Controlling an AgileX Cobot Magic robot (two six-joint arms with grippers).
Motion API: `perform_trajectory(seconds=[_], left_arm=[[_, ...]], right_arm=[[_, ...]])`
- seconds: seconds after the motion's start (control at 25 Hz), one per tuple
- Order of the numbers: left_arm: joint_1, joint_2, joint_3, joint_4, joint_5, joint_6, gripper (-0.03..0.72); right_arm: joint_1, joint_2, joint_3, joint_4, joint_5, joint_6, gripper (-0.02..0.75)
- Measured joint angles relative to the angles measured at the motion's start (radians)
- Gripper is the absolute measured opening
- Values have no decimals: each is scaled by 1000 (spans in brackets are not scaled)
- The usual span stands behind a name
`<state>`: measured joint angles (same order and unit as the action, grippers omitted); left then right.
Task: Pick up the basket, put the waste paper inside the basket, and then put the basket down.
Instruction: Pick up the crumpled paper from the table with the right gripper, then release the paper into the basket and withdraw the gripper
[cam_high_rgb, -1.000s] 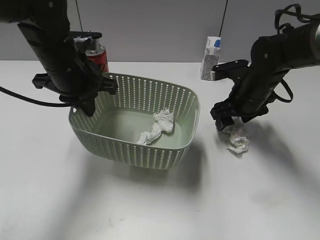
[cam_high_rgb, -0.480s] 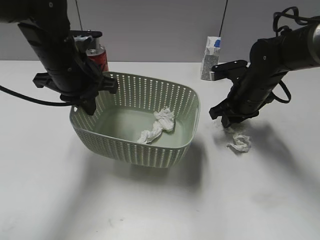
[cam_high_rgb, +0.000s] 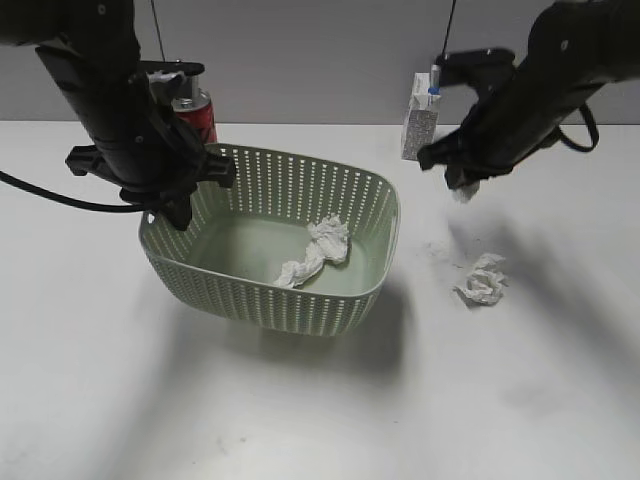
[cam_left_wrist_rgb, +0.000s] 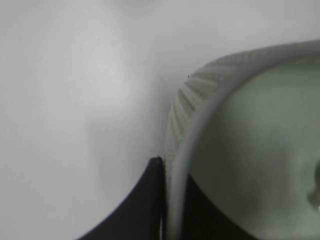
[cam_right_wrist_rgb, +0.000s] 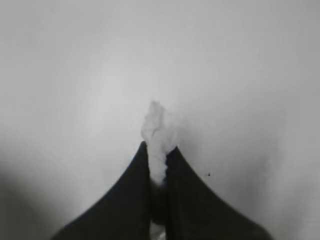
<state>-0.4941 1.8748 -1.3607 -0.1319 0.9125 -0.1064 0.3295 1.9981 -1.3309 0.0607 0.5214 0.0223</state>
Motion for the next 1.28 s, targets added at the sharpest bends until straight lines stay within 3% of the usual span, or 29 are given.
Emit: perform_trajectory(seconds=[0.28,0.44,0.68,0.8,0.92,0.96,1.08,1.28], left_arm=[[0,0,0,0,0,0,0],[0,0,0,0,0,0,0],[0,0,0,0,0,0,0],[0,0,0,-1,0,0,0],[0,0,0,-1,0,0,0],[0,0,0,-1,0,0,0],[0,0,0,-1,-1,0,0],[0,0,0,0,-1,0,0]], right_arm=[[38,-218,-69,151,26,-127,10],[157,-276,-77,291,50,-253,10],[302,-216,-77,304,91,-283,39],[340,-163,-77,275,120,-284,225],[351,-132,-77,264,130,-285,526],[352,-130,-77,256,131,-286,592],[351,-142,-77,183,143,-251,658],[307,-235,-78,-45,265,-67,652]])
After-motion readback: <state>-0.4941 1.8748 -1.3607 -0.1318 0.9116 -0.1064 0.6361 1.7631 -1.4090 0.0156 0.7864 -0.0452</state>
